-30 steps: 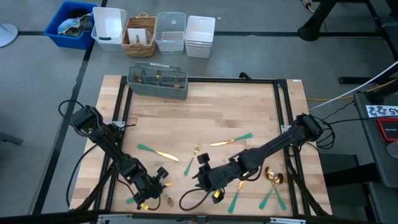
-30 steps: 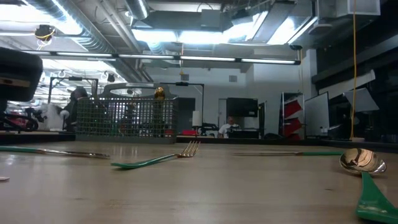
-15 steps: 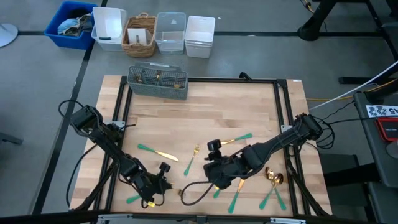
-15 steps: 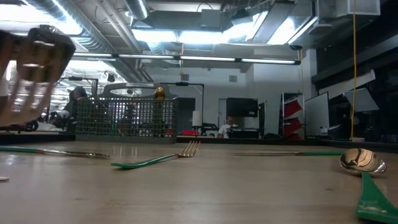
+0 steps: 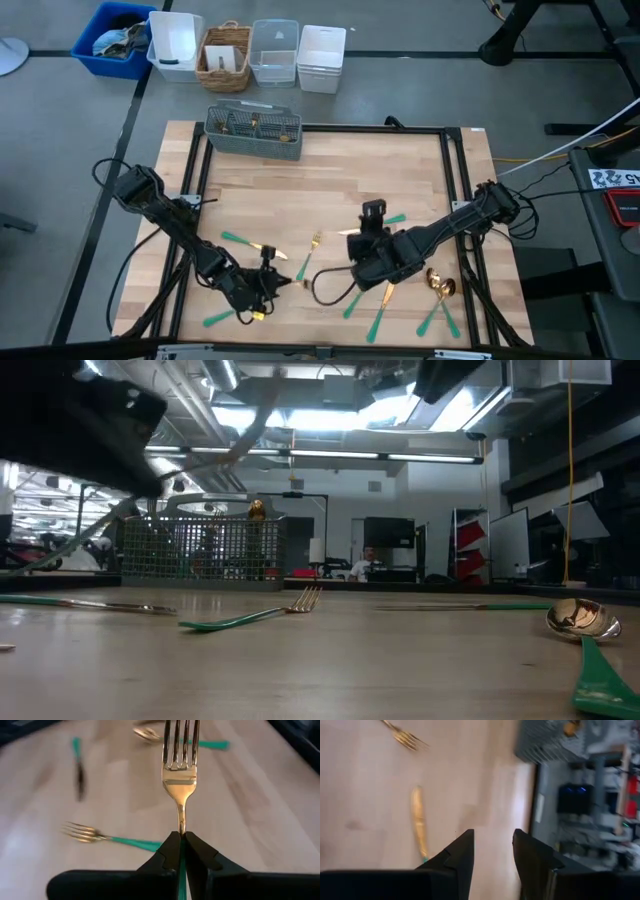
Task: Sort silverware
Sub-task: Put the green fork into the gray silverware basket
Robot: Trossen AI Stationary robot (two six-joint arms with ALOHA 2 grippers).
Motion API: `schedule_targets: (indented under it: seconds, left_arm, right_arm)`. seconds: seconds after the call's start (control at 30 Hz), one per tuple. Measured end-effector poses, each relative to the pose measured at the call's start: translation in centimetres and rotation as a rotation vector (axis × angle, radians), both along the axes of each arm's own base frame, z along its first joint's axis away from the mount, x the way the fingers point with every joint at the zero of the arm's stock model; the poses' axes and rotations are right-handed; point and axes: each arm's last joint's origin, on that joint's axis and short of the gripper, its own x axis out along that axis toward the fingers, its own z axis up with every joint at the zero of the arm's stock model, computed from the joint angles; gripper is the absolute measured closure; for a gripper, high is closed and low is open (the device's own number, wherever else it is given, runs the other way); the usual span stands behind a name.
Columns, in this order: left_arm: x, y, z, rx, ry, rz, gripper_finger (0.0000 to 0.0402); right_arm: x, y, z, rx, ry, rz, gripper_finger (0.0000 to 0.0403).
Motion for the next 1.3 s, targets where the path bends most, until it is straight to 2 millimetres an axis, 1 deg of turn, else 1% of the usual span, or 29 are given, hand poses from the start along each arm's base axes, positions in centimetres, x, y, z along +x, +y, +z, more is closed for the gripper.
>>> schedule_targets:
  seconds: [0.17, 0.23, 0.33, 0.43, 0.5, 0.6, 0.7, 0.77, 0.87, 1.0, 1.1, 1.17, 1.3]
  left_arm:
    - [0.7, 1.6, 1.4, 0.056, -0.078, 0.113, 0.0392]
    - [1.0, 2.4, 2.0, 0.09, -0.106, 0.162, 0.0394]
    - [1.4, 3.7, 3.1, 0.152, -0.147, 0.24, 0.0397]
    - [1.6, 5.3, 4.4, 0.213, -0.192, 0.33, 0.0395]
    - [1.8, 6.3, 5.3, 0.253, -0.219, 0.395, 0.0392]
    - [1.5, 8.1, 6.7, 0.321, -0.239, 0.494, 0.0392]
    - [1.0, 10.2, 8.0, 0.383, -0.247, 0.62, 0.0396]
    - [0.5, 11.8, 8.7, 0.407, -0.247, 0.708, 0.0395]
    - [-0.5, 14.4, 9.6, 0.412, -0.238, 0.826, 0.0392]
    - [-2.2, 18.2, 10.8, 0.409, -0.215, 0.983, 0.0394]
    - [-3.6, 20.9, 11.8, 0.416, -0.204, 1.104, 0.0396]
    - [-4.4, 22.6, 12.3, 0.431, -0.186, 1.172, 0.0394]
    - [-5.8, 25.6, 13.0, 0.391, -0.161, 1.259, 0.0392]
  right_arm:
    - [-0.8, -2.5, 1.3, -0.048, -0.025, -0.058, 0.0267]
    - [-1.4, -3.8, 1.4, -0.059, -0.027, -0.086, 0.0267]
    - [-2.7, -6.0, 1.1, -0.064, -0.027, -0.14, 0.0267]
    - [-4.0, -8.1, 0.0, -0.053, -0.051, -0.194, 0.0267]
    - [-5.1, -9.5, -1.2, -0.044, -0.07, -0.23, 0.0267]
    - [-6.6, -11.3, -3.5, -0.017, -0.114, -0.285, 0.0267]
    - [-7.7, -12.6, -6.1, 0.056, -0.161, -0.326, 0.0267]
    - [-8.1, -13.1, -7.7, 0.129, -0.186, -0.34, 0.0267]
    - [-8.3, -13.2, -10.0, 0.233, -0.2, -0.332, 0.0267]
    - [-8.2, -13.0, -12.0, 0.323, -0.226, -0.293, 0.0267]
    - [-8.0, -12.9, -12.8, 0.378, -0.254, -0.246, 0.0267]
    - [-7.7, -12.8, -13.0, 0.394, -0.284, -0.21, 0.0267]
    - [-6.9, -12.6, -12.8, 0.403, -0.361, -0.144, 0.0267]
